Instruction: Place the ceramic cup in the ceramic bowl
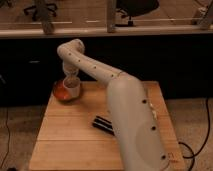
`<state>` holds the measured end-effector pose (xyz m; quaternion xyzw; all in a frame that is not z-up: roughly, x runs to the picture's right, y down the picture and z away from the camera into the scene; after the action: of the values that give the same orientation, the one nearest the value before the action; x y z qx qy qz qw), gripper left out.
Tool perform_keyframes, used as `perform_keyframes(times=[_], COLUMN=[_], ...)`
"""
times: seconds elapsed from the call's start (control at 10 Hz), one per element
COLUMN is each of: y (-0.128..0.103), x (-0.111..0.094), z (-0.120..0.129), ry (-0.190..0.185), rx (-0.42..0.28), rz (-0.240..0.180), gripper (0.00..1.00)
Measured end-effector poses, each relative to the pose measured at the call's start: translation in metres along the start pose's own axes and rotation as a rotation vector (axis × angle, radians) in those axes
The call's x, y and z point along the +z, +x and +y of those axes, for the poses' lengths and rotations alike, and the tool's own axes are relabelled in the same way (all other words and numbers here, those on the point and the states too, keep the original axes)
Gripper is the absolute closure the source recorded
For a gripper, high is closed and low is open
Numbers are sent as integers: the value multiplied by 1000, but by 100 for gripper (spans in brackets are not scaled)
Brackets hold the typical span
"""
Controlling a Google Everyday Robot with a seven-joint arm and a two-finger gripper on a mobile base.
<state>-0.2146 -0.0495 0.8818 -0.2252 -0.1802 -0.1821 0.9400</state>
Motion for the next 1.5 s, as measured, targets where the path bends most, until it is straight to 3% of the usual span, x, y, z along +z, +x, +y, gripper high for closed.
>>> perform_keyframes(times=[0.8,1.1,1.5], y=[-18,-14,3], x=[-26,-21,-6], z=[-15,-27,-36], ry=[88,85,51], rx=[-14,-10,33], rz=[-20,-20,-17], gripper=[100,100,100])
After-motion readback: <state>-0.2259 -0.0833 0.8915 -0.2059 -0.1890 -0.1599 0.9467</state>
